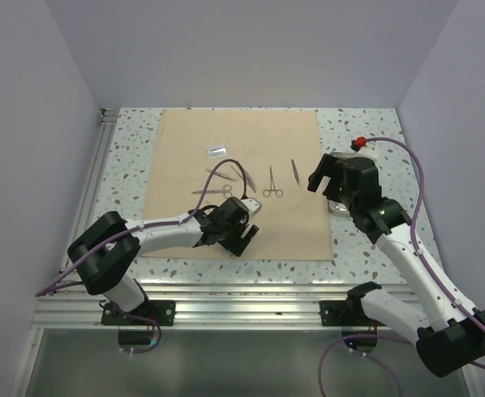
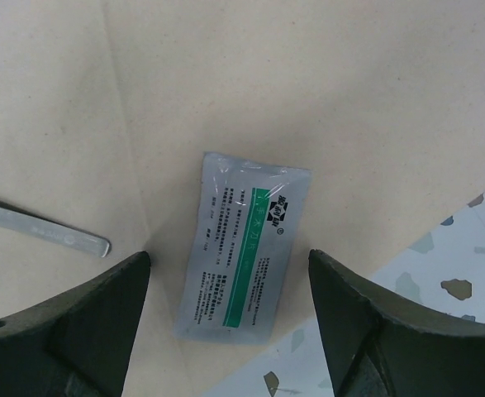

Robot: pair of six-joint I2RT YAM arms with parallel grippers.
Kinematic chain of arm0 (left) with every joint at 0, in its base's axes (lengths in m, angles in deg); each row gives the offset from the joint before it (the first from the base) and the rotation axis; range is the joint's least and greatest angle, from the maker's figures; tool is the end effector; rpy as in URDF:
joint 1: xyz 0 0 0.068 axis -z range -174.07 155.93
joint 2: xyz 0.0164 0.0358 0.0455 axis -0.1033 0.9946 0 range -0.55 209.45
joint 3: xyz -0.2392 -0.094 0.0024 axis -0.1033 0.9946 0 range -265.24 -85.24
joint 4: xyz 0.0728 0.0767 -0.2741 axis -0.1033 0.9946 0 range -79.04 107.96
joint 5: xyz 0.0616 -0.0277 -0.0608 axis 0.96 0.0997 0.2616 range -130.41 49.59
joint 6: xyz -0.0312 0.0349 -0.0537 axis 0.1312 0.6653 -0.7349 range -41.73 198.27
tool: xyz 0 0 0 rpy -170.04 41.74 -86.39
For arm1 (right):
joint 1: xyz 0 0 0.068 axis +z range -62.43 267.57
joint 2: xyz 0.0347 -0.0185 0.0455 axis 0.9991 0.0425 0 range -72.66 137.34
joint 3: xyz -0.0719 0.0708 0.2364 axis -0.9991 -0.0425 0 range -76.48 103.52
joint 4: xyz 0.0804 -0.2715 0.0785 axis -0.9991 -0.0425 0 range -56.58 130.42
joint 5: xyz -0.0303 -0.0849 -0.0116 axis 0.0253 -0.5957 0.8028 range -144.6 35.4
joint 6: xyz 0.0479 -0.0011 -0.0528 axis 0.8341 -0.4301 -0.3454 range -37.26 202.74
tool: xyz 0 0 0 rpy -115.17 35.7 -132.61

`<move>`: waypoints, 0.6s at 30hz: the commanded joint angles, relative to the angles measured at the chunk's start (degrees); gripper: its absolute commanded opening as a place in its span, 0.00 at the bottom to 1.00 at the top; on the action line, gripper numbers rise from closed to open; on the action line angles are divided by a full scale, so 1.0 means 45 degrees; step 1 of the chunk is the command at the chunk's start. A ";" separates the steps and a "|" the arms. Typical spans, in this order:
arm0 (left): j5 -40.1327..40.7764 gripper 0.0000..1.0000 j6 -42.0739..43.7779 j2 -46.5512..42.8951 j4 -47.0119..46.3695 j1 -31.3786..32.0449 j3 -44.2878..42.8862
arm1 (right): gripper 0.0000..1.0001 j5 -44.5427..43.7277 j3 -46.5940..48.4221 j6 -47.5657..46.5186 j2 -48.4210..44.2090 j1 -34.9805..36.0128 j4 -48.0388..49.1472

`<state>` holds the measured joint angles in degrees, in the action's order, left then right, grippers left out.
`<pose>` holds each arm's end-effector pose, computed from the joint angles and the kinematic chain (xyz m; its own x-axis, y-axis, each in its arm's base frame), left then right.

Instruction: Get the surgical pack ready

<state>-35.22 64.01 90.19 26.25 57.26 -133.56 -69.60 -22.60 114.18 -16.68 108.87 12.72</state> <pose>0.2168 -0.2626 0.1051 -0.6960 0.4772 -0.5365 0.5943 0.8022 -0.0576 0.2627 0.0861 0.3036 -0.4689 0.3579 -0.8075 0.1207 0.9316 0.3429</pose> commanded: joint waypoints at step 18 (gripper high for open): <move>-0.0645 0.46 -0.0267 0.1320 0.0079 0.1033 -0.0689 | 0.99 0.0073 -0.0295 -0.0093 -0.0137 -0.0046 0.0493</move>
<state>-33.95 64.34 94.02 26.33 59.73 -136.16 -69.62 -23.47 114.20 -16.70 108.87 13.09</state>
